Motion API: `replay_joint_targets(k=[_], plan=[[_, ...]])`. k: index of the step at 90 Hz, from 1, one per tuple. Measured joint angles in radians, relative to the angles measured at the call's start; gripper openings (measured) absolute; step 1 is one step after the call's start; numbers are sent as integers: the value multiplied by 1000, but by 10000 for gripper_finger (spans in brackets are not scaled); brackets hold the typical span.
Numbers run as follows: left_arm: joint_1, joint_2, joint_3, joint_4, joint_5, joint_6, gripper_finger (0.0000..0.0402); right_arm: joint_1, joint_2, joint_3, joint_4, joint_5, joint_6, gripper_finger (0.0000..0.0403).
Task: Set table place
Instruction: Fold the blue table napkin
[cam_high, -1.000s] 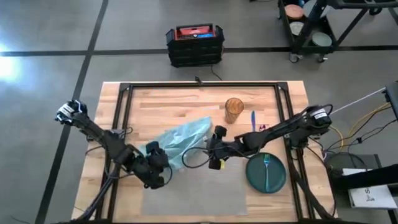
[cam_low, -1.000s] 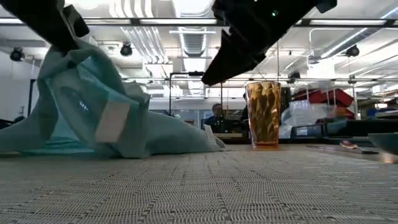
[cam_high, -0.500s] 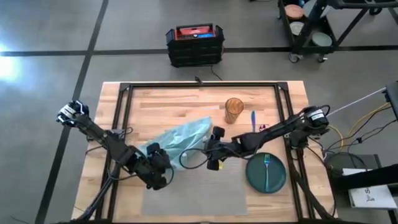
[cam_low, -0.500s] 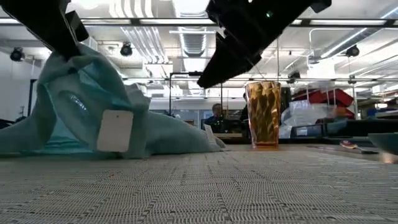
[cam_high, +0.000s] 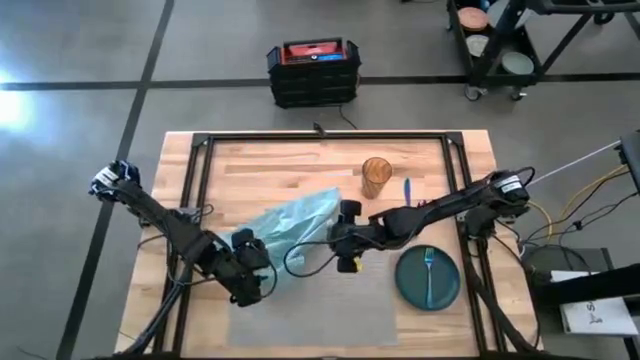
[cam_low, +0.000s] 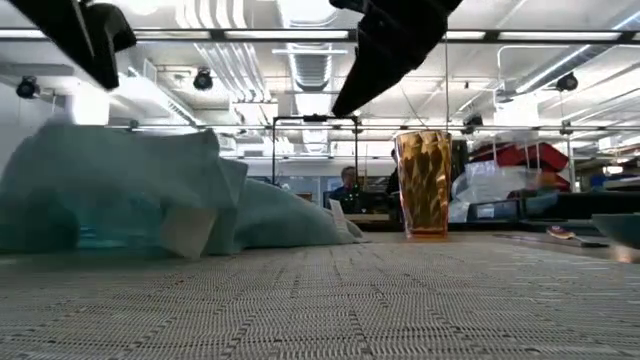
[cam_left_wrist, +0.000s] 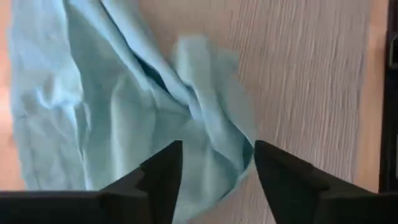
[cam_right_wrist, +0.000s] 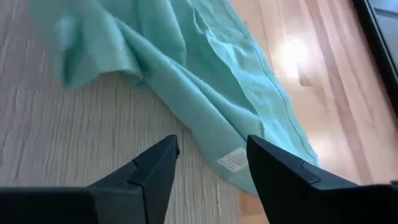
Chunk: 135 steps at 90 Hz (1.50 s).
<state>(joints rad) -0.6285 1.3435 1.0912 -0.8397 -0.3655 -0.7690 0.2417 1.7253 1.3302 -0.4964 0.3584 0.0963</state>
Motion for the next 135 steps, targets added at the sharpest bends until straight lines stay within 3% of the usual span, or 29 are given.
replay_joint_targets(k=[19, 41, 64, 86, 107, 135], plan=[[0, 0, 46, 2, -86, 98, 193, 29, -1, -17, 0, -36, 50, 171], [0, 5, 23, 52, -90, 112, 170, 41, 34, -85, 68, -60, 87, 171], [0, 39, 21, 75, -96, 113, 146, -18, 76, -96, 114, -71, -4, 194], [3, 46, 19, 94, -100, 102, 126, -98, 78, -110, 10, -79, -45, 221], [3, 46, 19, 100, -116, 77, 115, -175, 78, -206, 141, -200, -46, 236], [3, 46, 19, 104, -151, 71, 115, -190, 78, -324, 268, -206, 4, 220]])
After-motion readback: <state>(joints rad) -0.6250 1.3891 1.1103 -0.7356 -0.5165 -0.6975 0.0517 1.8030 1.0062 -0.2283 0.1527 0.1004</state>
